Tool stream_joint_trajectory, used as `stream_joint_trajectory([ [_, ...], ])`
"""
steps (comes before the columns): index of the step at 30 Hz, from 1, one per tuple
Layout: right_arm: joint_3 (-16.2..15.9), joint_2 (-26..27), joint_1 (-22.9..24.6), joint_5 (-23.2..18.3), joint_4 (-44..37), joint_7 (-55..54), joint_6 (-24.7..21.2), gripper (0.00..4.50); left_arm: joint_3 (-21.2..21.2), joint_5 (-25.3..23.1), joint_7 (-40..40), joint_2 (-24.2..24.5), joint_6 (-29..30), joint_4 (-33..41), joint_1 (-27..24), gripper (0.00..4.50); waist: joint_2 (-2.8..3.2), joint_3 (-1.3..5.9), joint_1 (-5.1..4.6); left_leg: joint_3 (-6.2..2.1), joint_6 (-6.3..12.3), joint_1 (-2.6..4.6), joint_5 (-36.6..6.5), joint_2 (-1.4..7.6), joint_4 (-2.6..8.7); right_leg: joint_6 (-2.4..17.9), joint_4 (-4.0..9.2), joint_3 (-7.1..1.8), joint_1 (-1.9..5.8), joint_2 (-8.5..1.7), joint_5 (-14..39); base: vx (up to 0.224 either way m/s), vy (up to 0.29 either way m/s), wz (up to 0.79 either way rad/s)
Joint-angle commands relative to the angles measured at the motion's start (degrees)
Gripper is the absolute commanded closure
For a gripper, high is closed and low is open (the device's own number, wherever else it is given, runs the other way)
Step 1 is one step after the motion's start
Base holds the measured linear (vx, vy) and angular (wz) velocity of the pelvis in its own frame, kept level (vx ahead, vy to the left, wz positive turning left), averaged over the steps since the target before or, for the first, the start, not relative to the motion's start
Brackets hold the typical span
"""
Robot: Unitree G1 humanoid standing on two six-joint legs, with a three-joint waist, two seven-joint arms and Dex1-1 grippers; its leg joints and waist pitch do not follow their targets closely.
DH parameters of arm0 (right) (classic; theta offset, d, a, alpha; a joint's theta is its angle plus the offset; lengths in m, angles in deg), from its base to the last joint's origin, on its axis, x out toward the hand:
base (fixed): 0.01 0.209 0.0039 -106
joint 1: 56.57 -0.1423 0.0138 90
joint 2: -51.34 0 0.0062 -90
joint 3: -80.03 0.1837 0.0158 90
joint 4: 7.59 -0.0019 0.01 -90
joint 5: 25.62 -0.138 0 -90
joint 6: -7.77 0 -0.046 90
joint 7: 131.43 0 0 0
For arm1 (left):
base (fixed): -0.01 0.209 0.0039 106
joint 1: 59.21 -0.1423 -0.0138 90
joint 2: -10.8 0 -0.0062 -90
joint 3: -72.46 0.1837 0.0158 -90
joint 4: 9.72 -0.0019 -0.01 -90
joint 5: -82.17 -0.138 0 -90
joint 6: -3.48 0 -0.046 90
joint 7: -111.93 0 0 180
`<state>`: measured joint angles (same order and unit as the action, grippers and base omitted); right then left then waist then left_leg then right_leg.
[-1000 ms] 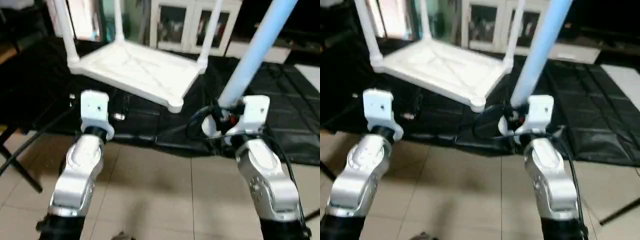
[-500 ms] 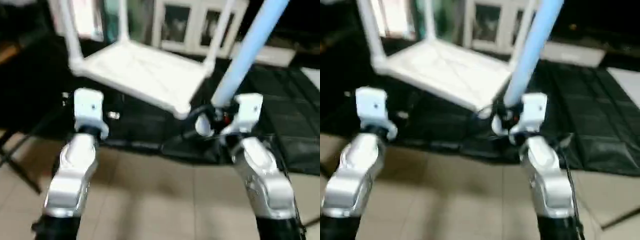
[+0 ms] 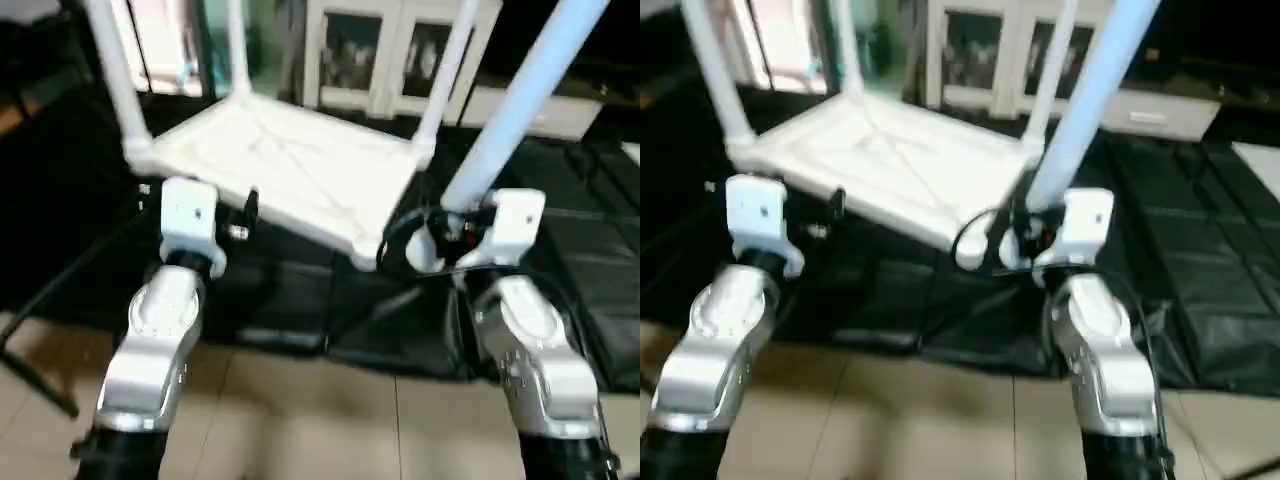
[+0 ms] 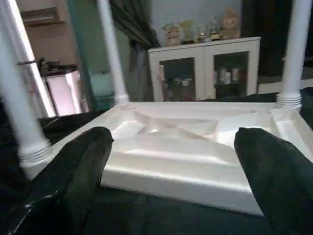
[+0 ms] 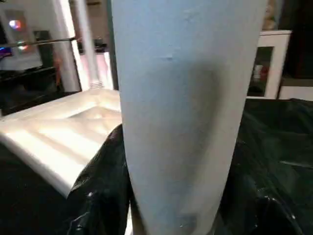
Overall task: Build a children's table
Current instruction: Pick table leg
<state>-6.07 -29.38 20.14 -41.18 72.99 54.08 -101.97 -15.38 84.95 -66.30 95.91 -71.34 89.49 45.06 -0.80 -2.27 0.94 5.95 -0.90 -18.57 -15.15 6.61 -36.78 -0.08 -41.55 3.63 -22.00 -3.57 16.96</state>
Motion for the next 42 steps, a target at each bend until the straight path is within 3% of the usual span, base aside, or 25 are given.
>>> stream_joint_trajectory([
  [1, 2.0, -0.5, -0.2, -0.7, -1.4, -0.2, -0.8, 2.63, 1.5, -0.2, 0.7, -0.7, 0.1, 0.0, 0.6, 0.0, -0.61, 2.54, -0.63, -1.93, 17.49, 3.99, -11.1, 5.57, 6.79, 0.8, 6.1, -2.32, -1.56, -3.09, -6.2, 0.123, -0.091, 0.04],
  [2, 2.1, -0.4, -0.2, -1.2, -1.5, 0.0, -1.3, 2.63, 1.5, -0.2, 0.7, -0.7, 0.1, 0.0, 0.5, 0.0, -3.73, 2.59, 2.48, 4.53, 5.42, 1.28, -16.3, -2.46, -1.45, 10.9, 12.7, -13.48, 6.56, -5.51, 14.2, 0.123, -0.091, 0.04],
  [3, 2.1, -0.4, -0.2, -1.2, -1.5, 0.0, -1.3, 2.63, 1.5, -0.2, 0.7, -0.7, 0.1, 0.0, 0.5, 0.0, -4.11, 2.82, 3.72, 2.39, 3.38, -2.04, -12.0, -1.65, -3.49, 14.8, 12.48, -15.74, 10.33, -7.07, 18.1, 0.149, -0.096, -0.25],
  [5, 1.9, -0.4, -0.2, -1.5, -1.5, 0.8, -1.5, 2.63, 1.4, -0.1, 0.9, -0.7, -0.1, 0.0, 0.2, 0.0, -3.32, 1.78, 5.66, 0.27, -2.55, -3.53, -6.0, -1.46, -5.37, 18.2, 12.42, -18.21, 10.43, -4.63, 14.8, 0.164, -0.055, -0.52],
  [7, 1.2, -0.9, 0.0, -1.1, -1.6, 1.2, -1.4, 2.63, 1.1, -0.2, 1.1, -1.0, -0.1, 0.0, -0.4, 0.0, -2.75, 1.24, 5.76, -2.26, -2.43, -6.36, -0.1, 0.01, -3.61, 18.5, 12.32, -14.97, 11.39, -4.31, 5.9, 0.148, 0.0, -0.42],
  [9, 1.2, -0.9, 0.0, -1.1, -1.6, 1.2, -1.3, 2.63, 1.0, -0.1, 1.2, -1.0, -0.1, 0.0, -0.5, 0.0, 3.38, 3.36, 4.38, -3.5, 0.81, 0.59, -0.4, 3.5, 5.98, 9.9, 10.77, -6.25, 6.33, 1.36, 10.7, 0.144, 0.053, -0.13],
  [10, 1.2, -1.0, 0.0, -1.1, -1.4, 1.5, -1.3, 2.63, 0.8, 0.0, 1.4, -1.3, 0.0, 0.0, -0.9, 0.0, 3.19, 2.0, 1.8, -7.1, 2.09, 1.77, -10.4, 6.51, 8.01, 7.3, 6.34, -3.79, 2.93, 3.11, 11.5, 0.16, 0.115, -0.01],
  [11, 1.2, -1.1, 0.0, -1.0, -1.3, 1.5, -1.3, 2.63, 0.8, 0.0, 1.4, -1.3, -0.1, 0.1, -1.0, 0.0, 2.74, 3.99, 0.32, -10.98, 8.66, 6.32, -17.8, 9.93, 8.44, 2.6, 0.33, -1.59, -0.26, 1.67, 9.2, 0.16, 0.115, -0.01],
  [14, 1.3, -1.1, -0.1, -0.9, -1.3, 1.9, -1.6, 2.63, 0.8, -0.1, 1.3, -1.5, -0.2, 0.2, -1.2, 0.0, 1.72, 3.23, 0.0, -7.88, 17.53, 5.22, -12.6, 7.57, 7.63, -3.4, -0.99, -0.15, -3.1, 0.44, 0.1, 0.139, 0.07, 0.09],
  [16, 1.3, -1.1, -0.2, -0.9, -1.2, 2.1, -1.7, 2.63, 0.8, -0.1, 1.2, -1.6, -0.2, 0.3, -1.3, 0.0, 0.4, 2.86, -0.61, -5.99, 20.25, 4.49, -9.3, 6.34, 8.12, -3.0, 1.05, -0.52, -3.37, -0.44, -3.9, 0.115, -0.004, 0.0],
  [18, 1.2, -1.1, -0.3, -0.8, -1.2, 2.3, -1.8, 2.63, 0.8, -0.2, 1.2, -1.7, -0.2, 0.5, -1.5, 0.0, -4.95, 2.36, 1.07, 0.11, 12.62, -0.6, -15.9, 0.03, 4.16, -0.6, 11.74, -6.83, 3.99, -5.7, 9.5, 0.102, -0.065, -0.02],
  [20, 1.1, -1.2, -0.5, -0.8, -1.1, 2.4, -1.8, 2.63, 0.7, -0.3, 1.2, -1.9, -0.3, 0.6, -1.6, 0.0, -4.63, 3.3, 3.64, -0.55, 6.54, -4.35, -4.7, -0.64, -4.57, 3.5, 14.1, -11.37, 9.1, -11.17, 31.7, 0.121, -0.125, 0.0],
  [21, 1.1, -1.2, -0.5, -0.8, -1.1, 2.4, -1.8, 2.63, 0.6, -0.3, 1.2, -1.9, -0.3, 0.6, -1.7, 0.0, -4.44, 2.63, 3.7, -1.33, 3.61, -5.61, -1.3, 0.06, -4.73, 6.6, 13.72, -10.38, 9.44, -10.57, 29.6, 0.132, -0.064, -0.08],
  [24, 1.1, -1.6, -0.7, -0.8, -0.6, 2.6, -1.7, 2.63, 0.5, -0.6, 1.2, -2.2, -0.4, 0.8, -1.8, 0.0, -1.35, 2.19, 2.91, -0.53, 2.73, -3.5, 4.1, 3.19, 3.32, 13.7, 13.35, -3.22, 8.06, -4.77, 20.9, 0.133, 0.001, -0.04],
  [25, 1.1, -1.6, -0.8, -0.7, -0.6, 2.7, -1.7, 2.63, 0.5, -0.6, 1.2, -2.3, -0.4, 0.9, -1.9, 0.0, 0.52, 2.03, 2.58, -1.63, 3.11, -0.74, -0.3, 4.79, 6.44, 11.0, 11.91, -1.18, 6.15, -2.0, 18.4, 0.134, 0.103, 0.03],
  [26, 1.2, -1.7, -0.9, -0.6, -0.6, 2.7, -1.7, 2.63, 0.5, -0.6, 1.1, -2.4, -0.4, 1.0, -1.9, 0.0, 1.65, 2.38, -1.04, -6.95, 4.67, 4.67, -11.3, 8.57, 8.49, 6.7, 3.76, 0.83, 0.92, 1.07, 11.6, 0.225, 0.137, 0.11],
  [27, 1.1, -1.8, -1.0, -0.4, -0.5, 2.8, -1.7, 2.63, 0.5, -0.6, 1.1, -2.4, -0.4, 1.0, -2.0, 0.0, 1.1, 3.49, -1.15, -8.76, 9.18, 7.75, -13.4, 9.81, 7.73, 2.5, 1.13, 0.55, -1.59, 0.21, 6.2, 0.165, 0.115, 0.07],
  [31, 1.2, -2.0, -1.3, -0.3, -0.5, 3.0, -1.7, 2.63, 0.6, -0.8, 1.1, -2.7, -0.6, 0.9, -2.1, 0.0, -0.84, 2.92, -1.35, -5.52, 20.64, 6.74, -1.2, 8.1, 7.6, -2.3, 0.79, -0.14, -4.46, -1.29, -2.9, 0.12, 0.027, 0.03],
  [32, 1.4, -2.0, -1.3, -0.3, -0.5, 3.0, -1.8, 2.63, 0.7, -0.8, 1.1, -2.8, -0.5, 0.8, -2.1, 0.0, -2.72, 2.69, -1.3, -2.26, 18.19, 5.25, -4.5, 5.22, 7.13, 0.8, 5.72, -1.74, -2.39, -2.62, -6.5, 0.125, -0.015, 0.04],
  [33, 1.5, -2.1, -1.2, -0.2, -0.4, 3.1, -1.7, 2.63, 0.6, 0.0, 1.7, -3.2, -0.7, 0.5, -2.0, 0.0, -5.17, 2.71, 0.12, 1.17, 13.67, 0.91, -10.9, 0.72, 4.2, 3.7, 10.57, -6.09, 3.42, -6.12, 3.8, 0.099, -0.073, 0.03],
  [35, 1.7, -2.2, -1.1, -0.1, -0.4, 3.2, -1.7, 2.63, 0.5, 0.9, 2.4, -3.4, -0.9, 0.2, -2.0, 0.0, -5.34, 3.81, 3.07, -0.79, 6.11, -4.85, -1.7, 0.35, -4.27, 13.2, 11.89, -11.94, 10.44, -12.47, 8.3, 0.101, -0.067, 0.0],
  [37, 1.9, -2.4, -1.2, 0.1, -0.3, 3.3, -1.3, 2.63, 1.6, -0.2, 4.0, -2.0, -2.0, -0.8, -1.9, 0.0, -4.77, 3.64, 3.35, -1.81, 0.73, -6.12, 11.4, 1.58, -1.99, 16.5, 8.07, -8.39, 9.47, -9.62, -23.4, 0.088, -0.039, -0.07],
  [38, 1.9, -2.7, -1.3, -0.2, -0.2, 3.7, -1.0, 2.63, 1.9, 1.0, 6.6, -1.4, -2.9, -1.1, -2.0, 0.0, -3.27, 3.15, 2.86, -1.32, -0.07, -4.39, 21.6, 2.59, 3.77, 14.9, 6.21, -3.31, 6.29, -5.13, -34.5, 0.054, -0.042, -0.08],
  [39, 1.9, -3.0, -1.4, -0.5, -0.2, 4.3, -0.7, 2.63, 2.2, 2.9, 10.2, -0.4, -3.6, -1.2, -2.1, 0.0, -2.05, 3.2, 1.96, -1.01, 1.85, -3.89, 28.5, 3.26, 4.35, 10.9, 5.74, -1.84, 4.71, -1.39, -33.7, -0.073, -0.034, -0.13],
  [42, 2.4, -3.4, -1.6, -3.0, -0.7, 6.6, -1.4, 2.63, 2.4, 8.8, 21.6, 3.1, -3.1, -1.6, -1.7, 0.0, -1.21, 3.64, 2.06, -1.51, -0.64, -1.15, 24.8, 5.38, 3.82, 9.9, 6.83, -2.76, 2.89, -2.86, -21.8, 0.0, 0.0, 0.0],
])
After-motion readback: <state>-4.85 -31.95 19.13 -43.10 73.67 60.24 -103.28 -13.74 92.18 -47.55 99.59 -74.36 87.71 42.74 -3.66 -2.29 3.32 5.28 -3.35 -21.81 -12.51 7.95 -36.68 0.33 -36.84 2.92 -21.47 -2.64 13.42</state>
